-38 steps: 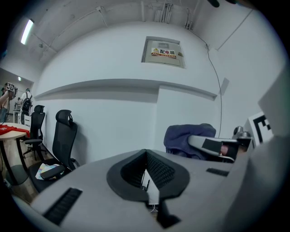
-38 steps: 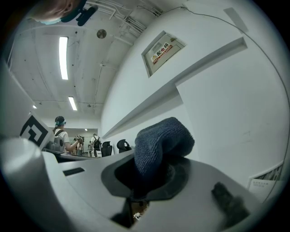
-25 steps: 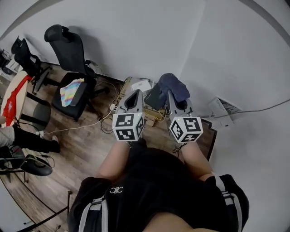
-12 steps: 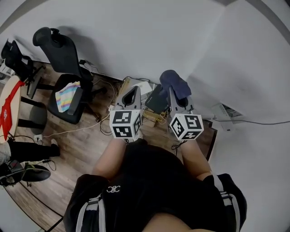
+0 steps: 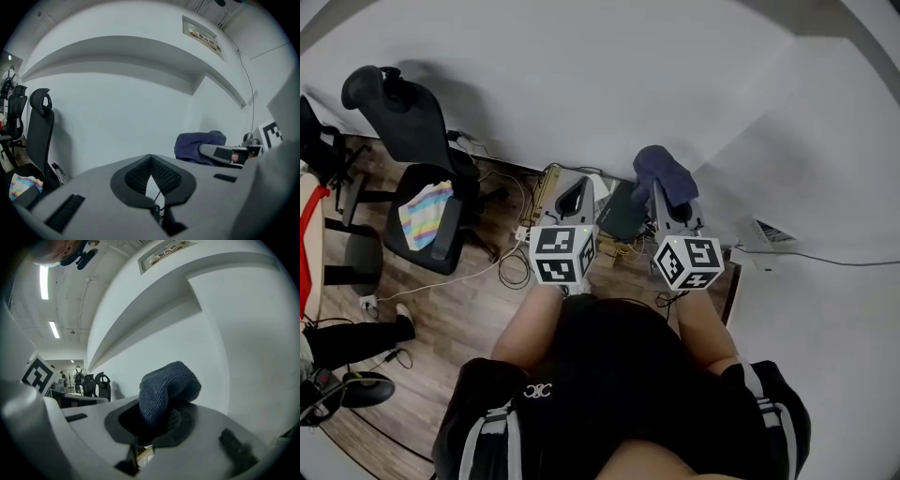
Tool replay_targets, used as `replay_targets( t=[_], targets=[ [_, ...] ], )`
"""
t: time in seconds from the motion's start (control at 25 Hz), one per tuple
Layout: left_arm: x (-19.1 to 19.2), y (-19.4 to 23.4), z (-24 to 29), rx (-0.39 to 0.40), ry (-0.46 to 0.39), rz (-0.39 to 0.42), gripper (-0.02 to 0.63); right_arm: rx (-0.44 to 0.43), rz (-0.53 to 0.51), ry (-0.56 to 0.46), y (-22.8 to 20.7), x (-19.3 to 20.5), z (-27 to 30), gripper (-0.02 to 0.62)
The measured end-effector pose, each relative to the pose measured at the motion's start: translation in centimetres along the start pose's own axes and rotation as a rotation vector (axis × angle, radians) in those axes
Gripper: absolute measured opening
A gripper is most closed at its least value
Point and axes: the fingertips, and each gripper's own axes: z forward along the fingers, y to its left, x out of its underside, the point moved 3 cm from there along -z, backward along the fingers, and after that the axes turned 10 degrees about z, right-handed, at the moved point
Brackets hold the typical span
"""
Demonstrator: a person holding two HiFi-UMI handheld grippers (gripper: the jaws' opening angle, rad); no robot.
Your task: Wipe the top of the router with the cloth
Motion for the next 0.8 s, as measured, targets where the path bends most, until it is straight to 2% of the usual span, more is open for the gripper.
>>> replay_targets(
  t=[0.28, 0.44, 0.8],
  targets=[
    [1.3, 1.7, 1.7, -0.012, 0.018, -0.054, 0.011, -0.006, -0.023, 0.090, -0.9, 1.6, 2.2, 0.044],
    [3.1, 1.8, 2.2, -0.050, 0.053, -0.088, 0.011, -0.014, -0.044, 0.162, -2.9, 2.8, 3.2, 0.044],
    [5.5, -0.1, 3.8, -0.124, 0.107, -0.118, 0.011, -0.079, -0.083, 0.317, -6.9, 5.6, 4.8, 0.044]
  ],
)
